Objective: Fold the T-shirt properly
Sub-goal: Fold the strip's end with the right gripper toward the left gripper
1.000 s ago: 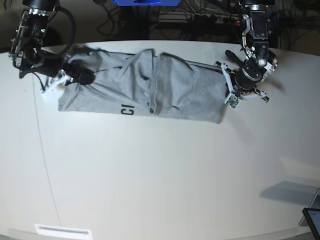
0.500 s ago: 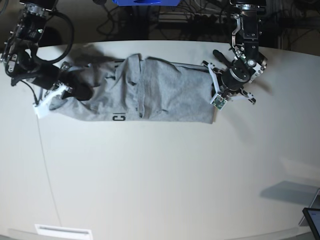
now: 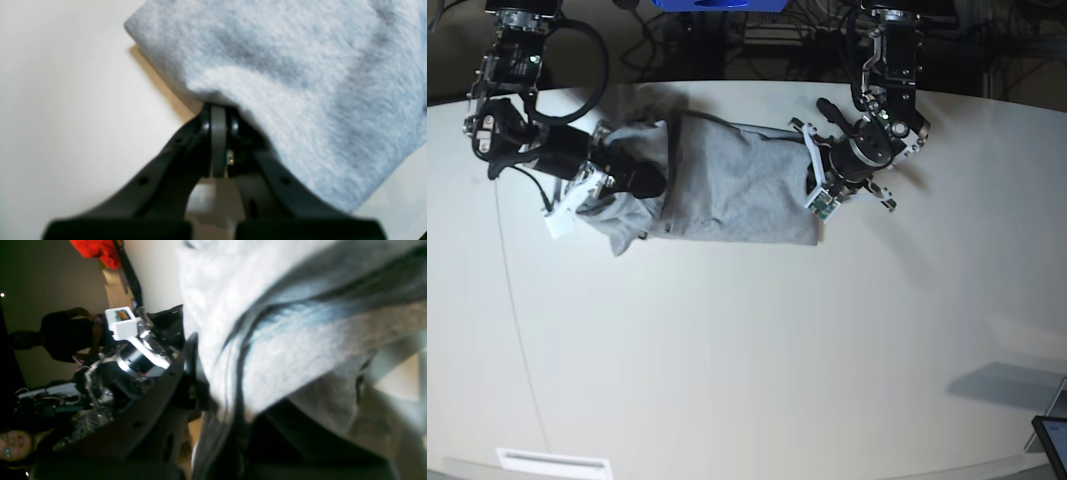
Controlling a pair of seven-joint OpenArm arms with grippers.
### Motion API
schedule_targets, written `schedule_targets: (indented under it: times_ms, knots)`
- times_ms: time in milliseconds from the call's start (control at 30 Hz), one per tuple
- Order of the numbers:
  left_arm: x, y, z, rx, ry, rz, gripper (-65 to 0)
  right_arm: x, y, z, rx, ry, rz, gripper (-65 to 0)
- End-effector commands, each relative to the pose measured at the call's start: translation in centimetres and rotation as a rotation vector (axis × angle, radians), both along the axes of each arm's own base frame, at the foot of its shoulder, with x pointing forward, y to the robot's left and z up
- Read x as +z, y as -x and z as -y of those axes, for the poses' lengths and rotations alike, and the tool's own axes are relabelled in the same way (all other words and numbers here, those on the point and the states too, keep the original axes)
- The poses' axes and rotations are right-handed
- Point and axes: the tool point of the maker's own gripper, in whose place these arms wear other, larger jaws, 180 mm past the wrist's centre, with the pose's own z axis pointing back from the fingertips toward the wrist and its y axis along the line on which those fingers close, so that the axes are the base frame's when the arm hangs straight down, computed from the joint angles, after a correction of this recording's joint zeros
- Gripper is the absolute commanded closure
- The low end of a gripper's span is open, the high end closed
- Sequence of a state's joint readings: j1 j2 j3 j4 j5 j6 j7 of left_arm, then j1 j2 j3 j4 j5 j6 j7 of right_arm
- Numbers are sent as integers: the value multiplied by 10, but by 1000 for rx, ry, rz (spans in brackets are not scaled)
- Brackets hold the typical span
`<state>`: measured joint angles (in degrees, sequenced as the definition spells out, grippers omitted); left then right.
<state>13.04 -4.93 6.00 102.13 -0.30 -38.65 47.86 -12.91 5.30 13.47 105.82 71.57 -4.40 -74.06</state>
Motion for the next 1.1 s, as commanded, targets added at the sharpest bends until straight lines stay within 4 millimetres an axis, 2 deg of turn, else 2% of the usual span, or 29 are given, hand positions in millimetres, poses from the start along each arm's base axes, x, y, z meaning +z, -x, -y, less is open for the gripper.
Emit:
schedule_targets:
  times_ms: [0, 200, 400, 533, 833, 1067]
  knots:
    - [-16, 18, -6, -19, -65, -87, 0, 16, -5, -2, 9, -19, 54, 0]
    - [-18, 21, -4, -19, -58, -96, 0, 28, -5, -7, 14, -34, 89, 0]
    - [-20, 29, 30, -121, -35, -104, 0, 34, -5, -18, 5, -96, 93, 0]
    - [-18, 30, 42, -137, -17, -101, 0, 34, -5, -21, 1, -111, 90, 0]
    - [-16, 27, 39, -126, -22, -91, 0, 30, -4, -27, 3, -131, 70, -1]
    - [-12, 13, 13, -139, -93, -61, 0, 33, 0, -48, 54, -166, 65, -1]
